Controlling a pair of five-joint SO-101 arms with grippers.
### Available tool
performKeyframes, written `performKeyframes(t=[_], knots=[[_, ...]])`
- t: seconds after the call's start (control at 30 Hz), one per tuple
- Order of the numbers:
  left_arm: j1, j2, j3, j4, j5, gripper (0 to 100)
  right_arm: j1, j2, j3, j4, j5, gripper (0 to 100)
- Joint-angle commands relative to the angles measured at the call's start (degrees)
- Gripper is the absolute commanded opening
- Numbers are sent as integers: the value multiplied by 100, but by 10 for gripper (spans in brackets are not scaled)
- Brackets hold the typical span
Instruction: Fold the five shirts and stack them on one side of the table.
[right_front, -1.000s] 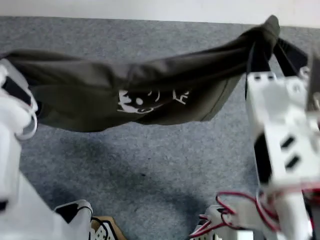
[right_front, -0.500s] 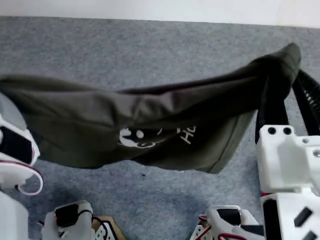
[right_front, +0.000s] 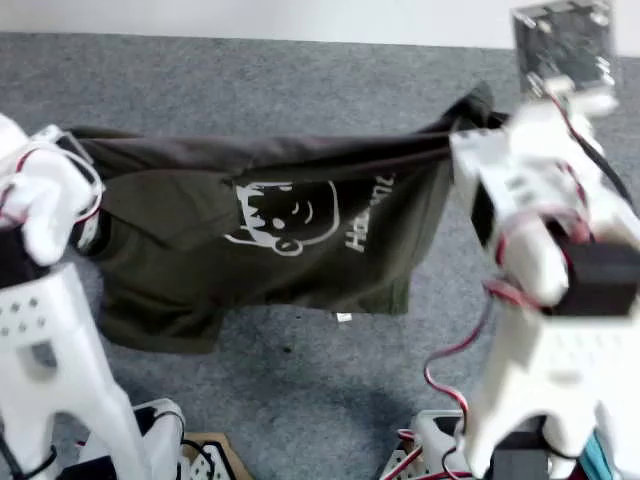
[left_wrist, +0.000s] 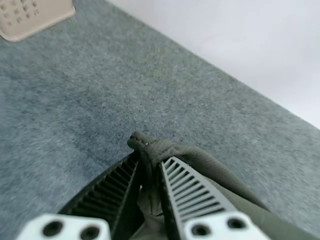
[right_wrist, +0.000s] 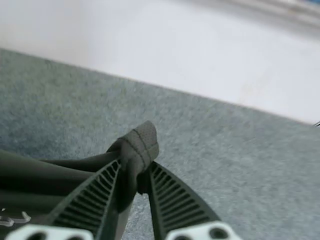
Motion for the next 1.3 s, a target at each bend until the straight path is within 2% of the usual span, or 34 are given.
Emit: performKeyframes(t=[0.0, 0.17, 0.3, 0.43, 0.5, 0.63, 0.73, 0.83, 0.93, 1.1, 1.27], knots=[[22, 180, 1138, -1705, 9, 10, -119, 171, 1209, -1367, -53, 6], [40, 796, 2070, -3270, 0, 11, -356, 418, 3284, -3785, -26, 6], [-4, 1657, 2246, -3956, -18, 11, -576, 655, 4769, -5596, -18, 6], [-75, 2721, 2202, -4695, -492, 14, -760, 1068, 5763, -6932, -9, 6], [-75, 3248, 2088, -4949, -695, 54, -796, 1367, 6009, -7591, -9, 6], [-92, 4180, 1569, -4976, -747, 222, -769, 2026, 6114, -8426, -9, 12], [-101, 4655, 1244, -4967, -747, 281, -760, 2264, 6088, -8505, -9, 115], [-127, 4725, 901, -4633, -738, 280, -760, 2255, 5965, -8444, 88, 217], [-207, 4716, 330, -3930, -738, 282, -760, 2114, 5763, -8127, 510, 207], [-470, 4725, -971, -2435, -738, 284, -769, 1411, 5490, -7336, 519, 200], [-532, 4725, -2053, -343, -870, 282, -796, 312, 5534, -6615, 519, 200]])
